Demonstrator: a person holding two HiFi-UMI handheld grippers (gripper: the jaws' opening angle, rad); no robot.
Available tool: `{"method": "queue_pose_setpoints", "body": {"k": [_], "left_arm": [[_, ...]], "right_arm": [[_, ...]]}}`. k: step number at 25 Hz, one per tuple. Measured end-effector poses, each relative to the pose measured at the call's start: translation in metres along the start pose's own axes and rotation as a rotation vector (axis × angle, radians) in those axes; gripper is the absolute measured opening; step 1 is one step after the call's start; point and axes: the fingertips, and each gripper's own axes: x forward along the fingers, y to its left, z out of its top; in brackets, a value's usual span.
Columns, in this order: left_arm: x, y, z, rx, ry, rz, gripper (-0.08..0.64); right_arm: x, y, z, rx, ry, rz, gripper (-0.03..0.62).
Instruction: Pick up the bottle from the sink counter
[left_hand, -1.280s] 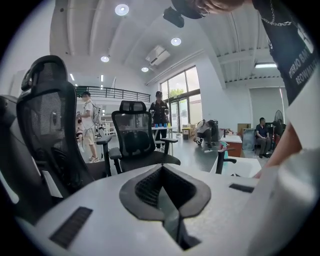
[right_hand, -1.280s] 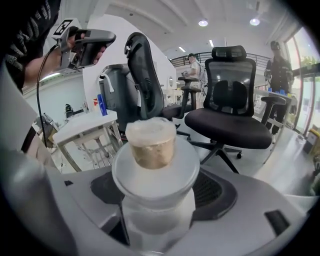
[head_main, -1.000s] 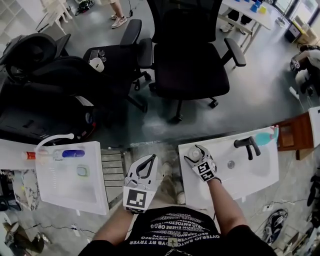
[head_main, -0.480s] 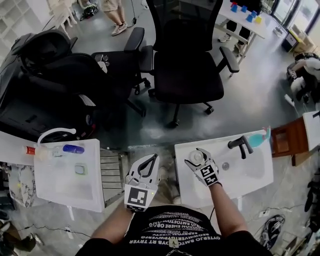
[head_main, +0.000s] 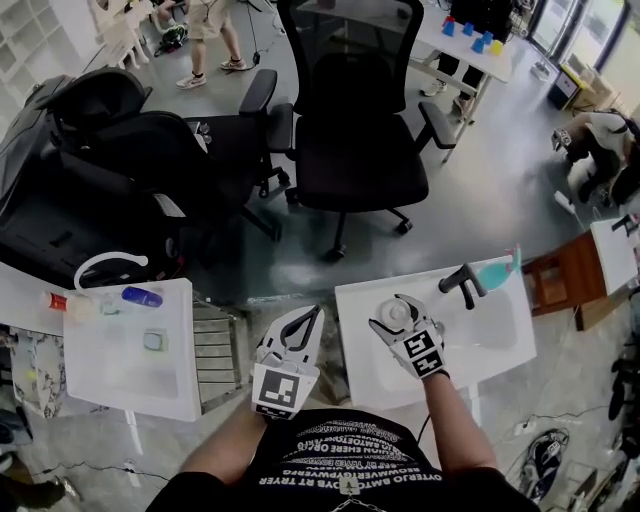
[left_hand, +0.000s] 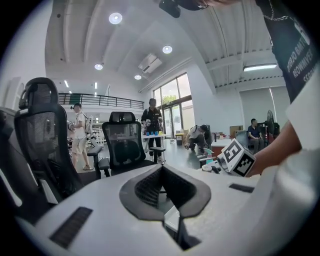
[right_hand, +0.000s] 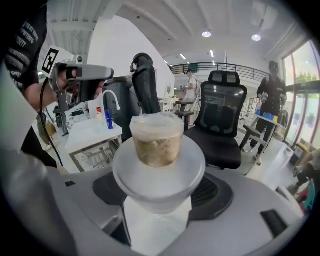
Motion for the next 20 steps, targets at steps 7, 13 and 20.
{"method": "queue_pose_setpoints", "body": {"k": [7, 13, 20], "left_arm": [[-0.004, -0.019, 0.018, 0.009, -0.018, -0.002, 0.002], [-0.009, -0.036, 0.034, 0.030, -0.034, -0.015, 0.002], [-0.021, -0.053, 0.044, 0.044, -0.048, -0.024, 0.002]], "right_arm": [[-0.061, 0.003, 0.057, -0.009, -0.096, -0.021, 0.334], [-0.109, 0.014, 0.099, -0.026, -0.152, -0.018, 0.334], [-0.143, 0.026, 0.116, -0.044, -0.199, -0.007, 0.334]]}}
